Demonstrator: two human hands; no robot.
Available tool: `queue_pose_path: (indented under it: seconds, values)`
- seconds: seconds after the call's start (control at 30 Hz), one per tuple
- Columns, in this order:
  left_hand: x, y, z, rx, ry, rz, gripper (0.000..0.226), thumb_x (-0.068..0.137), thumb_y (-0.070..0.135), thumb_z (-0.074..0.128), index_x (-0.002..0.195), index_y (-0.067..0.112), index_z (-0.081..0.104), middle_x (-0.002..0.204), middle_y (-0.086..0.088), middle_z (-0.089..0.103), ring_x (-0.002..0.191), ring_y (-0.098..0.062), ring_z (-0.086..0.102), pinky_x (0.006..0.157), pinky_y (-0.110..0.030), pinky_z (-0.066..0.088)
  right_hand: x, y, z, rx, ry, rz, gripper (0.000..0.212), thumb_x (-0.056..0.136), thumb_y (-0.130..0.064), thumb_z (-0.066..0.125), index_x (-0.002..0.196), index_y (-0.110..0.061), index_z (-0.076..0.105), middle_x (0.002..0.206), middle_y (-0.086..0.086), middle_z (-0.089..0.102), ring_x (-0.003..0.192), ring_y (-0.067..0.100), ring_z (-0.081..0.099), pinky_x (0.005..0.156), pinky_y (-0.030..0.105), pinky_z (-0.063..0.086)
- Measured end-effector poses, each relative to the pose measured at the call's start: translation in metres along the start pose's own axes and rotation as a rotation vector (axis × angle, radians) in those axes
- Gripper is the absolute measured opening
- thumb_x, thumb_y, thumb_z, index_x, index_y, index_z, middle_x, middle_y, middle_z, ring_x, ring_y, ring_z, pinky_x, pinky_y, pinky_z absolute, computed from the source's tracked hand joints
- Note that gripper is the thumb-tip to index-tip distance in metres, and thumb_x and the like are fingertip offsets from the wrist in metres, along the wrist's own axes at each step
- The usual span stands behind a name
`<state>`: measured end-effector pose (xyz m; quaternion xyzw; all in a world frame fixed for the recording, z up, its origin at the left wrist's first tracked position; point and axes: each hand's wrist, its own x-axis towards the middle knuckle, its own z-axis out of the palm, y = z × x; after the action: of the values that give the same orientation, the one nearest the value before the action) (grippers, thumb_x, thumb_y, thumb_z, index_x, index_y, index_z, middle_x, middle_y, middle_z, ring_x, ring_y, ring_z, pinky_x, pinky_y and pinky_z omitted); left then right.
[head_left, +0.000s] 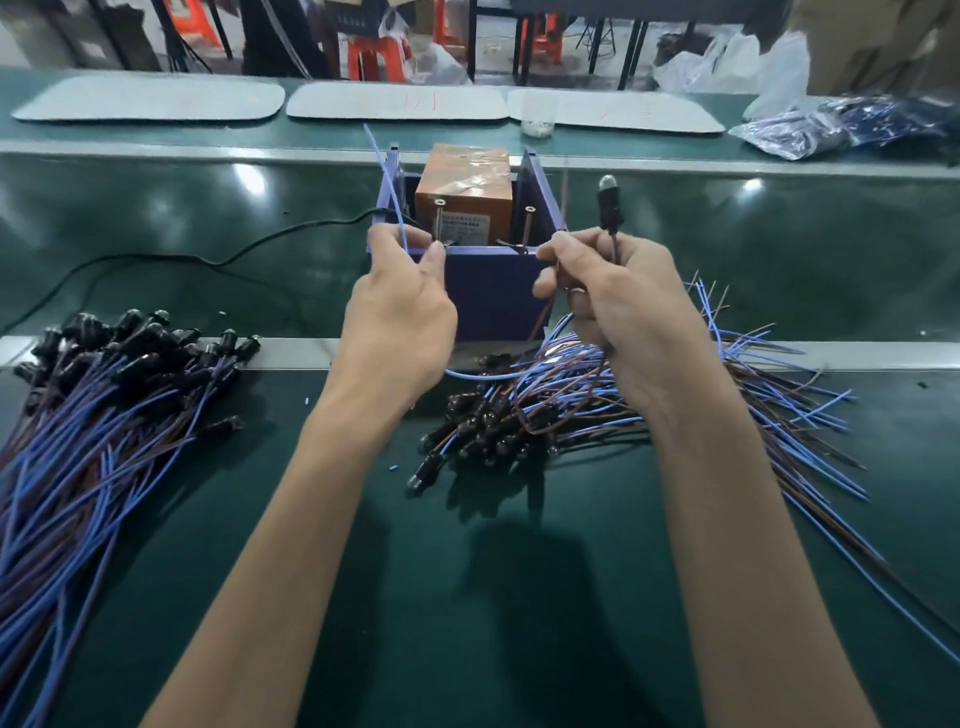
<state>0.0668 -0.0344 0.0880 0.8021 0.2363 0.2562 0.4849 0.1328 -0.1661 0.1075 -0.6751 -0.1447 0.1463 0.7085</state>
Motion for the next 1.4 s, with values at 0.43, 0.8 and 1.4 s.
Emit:
queue_pose_path:
  seconds: [0.43,0.8,1.4]
  values:
    - [0.004,-0.008,-0.017,0.225,0.063,0.040,0.037,0.092,0.011,0.035,0.113,0.023,0.062,0.085,-0.018,0.070,0.084,-0.044,0.063,0.082,-0.047,0.054,0.016,0.020,-0.003,-0.022,0.291,0.018,0.029,0.094,0.000,0.040,0.095,-0.017,0.064,0.056,-0.011,0.057,0.037,-0.002,0.041,0.037,0.010,0.028]
    - [0.009,-0.015,-0.022,0.225,-0.103,-0.102,0.037,0.091,0.006,0.043,0.115,0.025,0.065,0.076,-0.003,0.071,0.040,-0.005,0.057,0.070,-0.031,0.060,0.017,0.029,-0.005,-0.124,0.175,0.039,0.027,0.095,-0.006,0.047,0.082,-0.021,0.066,0.061,-0.005,0.046,0.036,0.001,0.032,0.037,0.012,0.024]
    - [0.002,-0.004,-0.024,0.269,-0.311,-0.043,0.050,0.085,0.000,0.036,0.099,0.034,0.069,0.060,0.014,0.065,0.040,-0.005,0.051,0.066,-0.026,0.054,0.010,0.019,-0.004,-0.062,0.036,0.015,0.030,0.095,-0.002,0.049,0.081,-0.016,0.071,0.046,-0.013,0.040,0.038,0.003,0.025,0.038,0.015,0.020]
